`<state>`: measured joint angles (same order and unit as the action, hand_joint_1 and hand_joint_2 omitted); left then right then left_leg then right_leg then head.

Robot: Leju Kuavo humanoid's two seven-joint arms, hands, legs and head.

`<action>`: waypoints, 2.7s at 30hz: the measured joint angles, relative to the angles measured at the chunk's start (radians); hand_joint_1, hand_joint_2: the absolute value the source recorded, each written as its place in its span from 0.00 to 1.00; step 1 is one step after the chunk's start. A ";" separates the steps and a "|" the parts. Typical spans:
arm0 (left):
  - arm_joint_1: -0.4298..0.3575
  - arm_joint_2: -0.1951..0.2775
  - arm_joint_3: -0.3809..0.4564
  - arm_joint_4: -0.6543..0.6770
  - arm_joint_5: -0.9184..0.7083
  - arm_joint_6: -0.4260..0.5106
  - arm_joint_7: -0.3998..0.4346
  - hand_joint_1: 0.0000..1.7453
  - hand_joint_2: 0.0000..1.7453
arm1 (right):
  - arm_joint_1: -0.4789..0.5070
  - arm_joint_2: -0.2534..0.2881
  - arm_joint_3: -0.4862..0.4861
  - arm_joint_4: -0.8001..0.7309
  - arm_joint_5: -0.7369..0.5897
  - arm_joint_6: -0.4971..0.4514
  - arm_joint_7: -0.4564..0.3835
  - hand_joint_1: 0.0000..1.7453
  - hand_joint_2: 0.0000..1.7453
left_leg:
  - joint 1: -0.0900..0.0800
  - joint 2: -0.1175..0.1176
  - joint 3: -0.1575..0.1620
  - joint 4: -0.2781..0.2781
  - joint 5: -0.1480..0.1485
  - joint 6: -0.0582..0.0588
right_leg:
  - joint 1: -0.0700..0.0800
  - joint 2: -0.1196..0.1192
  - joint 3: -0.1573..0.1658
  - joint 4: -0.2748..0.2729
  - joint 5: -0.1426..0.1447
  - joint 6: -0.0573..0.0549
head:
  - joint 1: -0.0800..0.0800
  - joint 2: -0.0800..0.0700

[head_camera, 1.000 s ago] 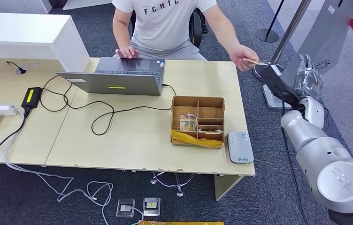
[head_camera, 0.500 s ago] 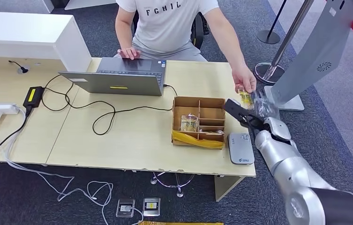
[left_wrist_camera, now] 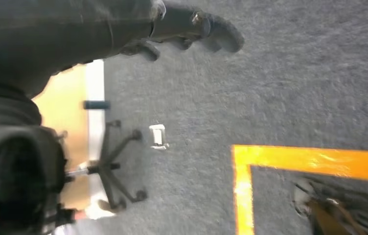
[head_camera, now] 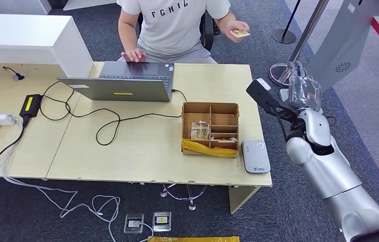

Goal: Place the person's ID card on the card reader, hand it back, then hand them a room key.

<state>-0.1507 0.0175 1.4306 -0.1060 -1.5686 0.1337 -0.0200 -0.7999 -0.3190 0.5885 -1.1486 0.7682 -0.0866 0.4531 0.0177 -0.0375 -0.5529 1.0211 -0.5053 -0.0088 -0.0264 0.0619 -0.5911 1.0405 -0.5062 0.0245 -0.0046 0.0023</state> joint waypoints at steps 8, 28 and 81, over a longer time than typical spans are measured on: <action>0.001 -0.001 -0.001 0.000 -0.001 -0.002 0.001 0.00 0.00 | 0.008 -0.053 0.123 -0.083 0.009 -0.011 0.025 0.00 1.00 | 0.000 -0.003 -0.001 0.000 0.001 -0.001 | 0.001 -0.003 0.000 0.000 0.000 0.000 | 0.000 0.000; 0.001 -0.001 -0.006 0.000 -0.001 -0.006 0.000 0.00 0.00 | 0.027 -0.114 0.195 -0.162 0.058 -0.043 0.006 0.00 1.00 | 0.001 -0.003 -0.001 0.000 0.001 -0.001 | 0.001 -0.003 0.000 0.000 0.000 0.000 | 0.000 0.000; 0.004 0.002 -0.080 0.000 -0.001 -0.022 -0.021 0.00 0.00 | 0.112 -0.134 0.221 -0.152 0.026 -0.083 -0.029 1.00 1.00 | 0.001 -0.003 -0.002 0.000 0.001 -0.001 | 0.001 -0.004 0.000 0.000 0.000 0.000 | 0.000 0.000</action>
<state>-0.1466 0.0195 1.3504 -0.1060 -1.5698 0.1118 -0.0415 -0.6877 -0.4534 0.8098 -1.3008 0.7944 -0.1700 0.4242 0.0185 -0.0408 -0.5546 1.0211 -0.5044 -0.0094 -0.0255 0.0579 -0.5910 1.0404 -0.5063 0.0245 -0.0046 0.0023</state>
